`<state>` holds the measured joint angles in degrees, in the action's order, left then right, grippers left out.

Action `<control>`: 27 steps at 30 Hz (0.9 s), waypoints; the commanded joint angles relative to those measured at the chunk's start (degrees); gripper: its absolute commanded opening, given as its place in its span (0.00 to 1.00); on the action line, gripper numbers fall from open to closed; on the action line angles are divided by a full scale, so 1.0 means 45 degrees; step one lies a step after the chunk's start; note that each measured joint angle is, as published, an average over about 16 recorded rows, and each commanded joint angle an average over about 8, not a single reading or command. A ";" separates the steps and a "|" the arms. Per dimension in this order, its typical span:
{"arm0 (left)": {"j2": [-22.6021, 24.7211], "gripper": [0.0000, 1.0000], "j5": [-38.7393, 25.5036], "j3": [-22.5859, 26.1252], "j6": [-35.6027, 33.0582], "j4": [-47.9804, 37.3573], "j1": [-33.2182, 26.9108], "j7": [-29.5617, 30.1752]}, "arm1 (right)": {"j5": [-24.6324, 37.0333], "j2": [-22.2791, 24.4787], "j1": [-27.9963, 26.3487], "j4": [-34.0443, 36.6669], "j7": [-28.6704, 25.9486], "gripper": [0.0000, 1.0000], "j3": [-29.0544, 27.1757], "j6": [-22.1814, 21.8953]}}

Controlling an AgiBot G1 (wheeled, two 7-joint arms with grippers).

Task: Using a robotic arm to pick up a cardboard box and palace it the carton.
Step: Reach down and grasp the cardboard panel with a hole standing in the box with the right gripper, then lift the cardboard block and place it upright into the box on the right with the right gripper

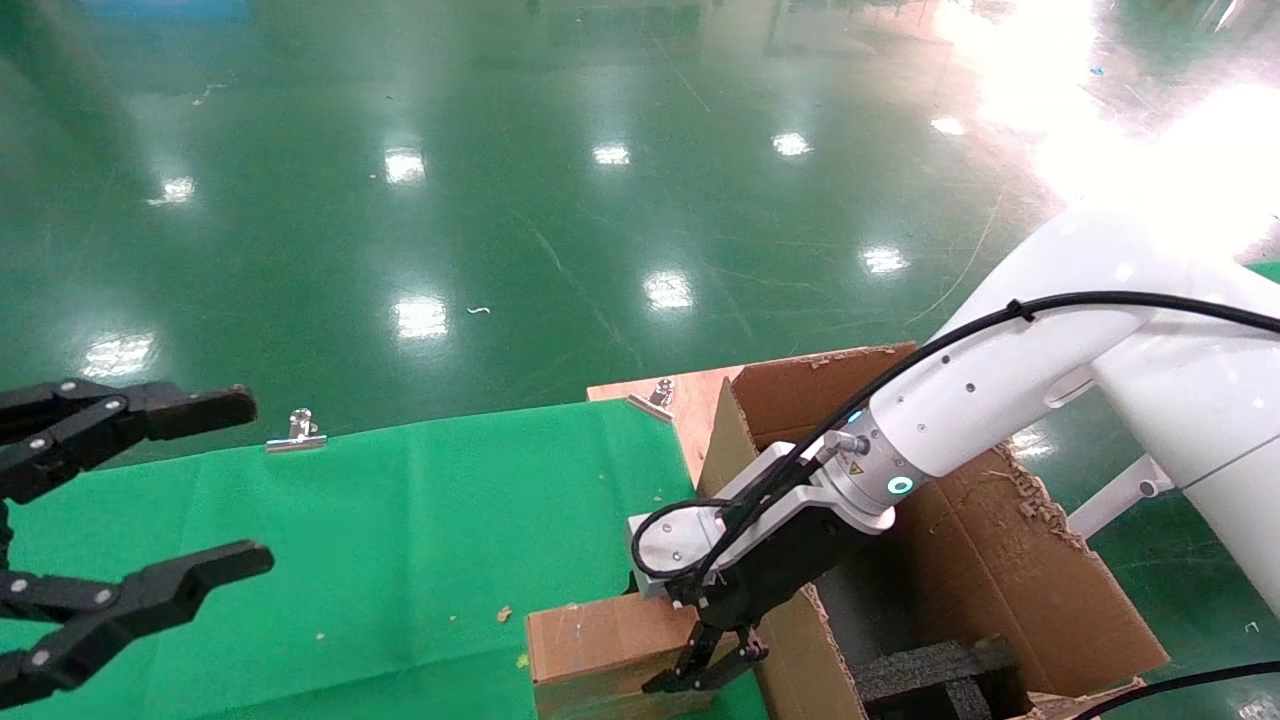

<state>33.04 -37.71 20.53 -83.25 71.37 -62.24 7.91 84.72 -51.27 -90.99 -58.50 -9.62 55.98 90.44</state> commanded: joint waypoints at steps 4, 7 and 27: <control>0.0000 1.00 0.0000 0.0000 0.0000 0.0000 0.0000 0.0000 | -0.0001 0.0008 0.0014 -0.0009 -0.0007 0.00 -0.0017 -0.0002; 0.0000 1.00 0.0000 0.0000 0.0000 0.0000 0.0000 0.0000 | -0.0001 0.0011 0.0018 -0.0011 -0.0010 0.00 -0.0021 -0.0001; 0.0000 1.00 -0.0002 0.0000 0.0000 0.0000 -0.0001 0.0000 | -0.1340 0.0233 -0.2382 0.0290 0.0335 0.00 0.0330 0.0137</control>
<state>33.04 -37.72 20.53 -83.25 71.37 -62.24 7.91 78.51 -50.12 -102.18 -57.02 -8.03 57.87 90.93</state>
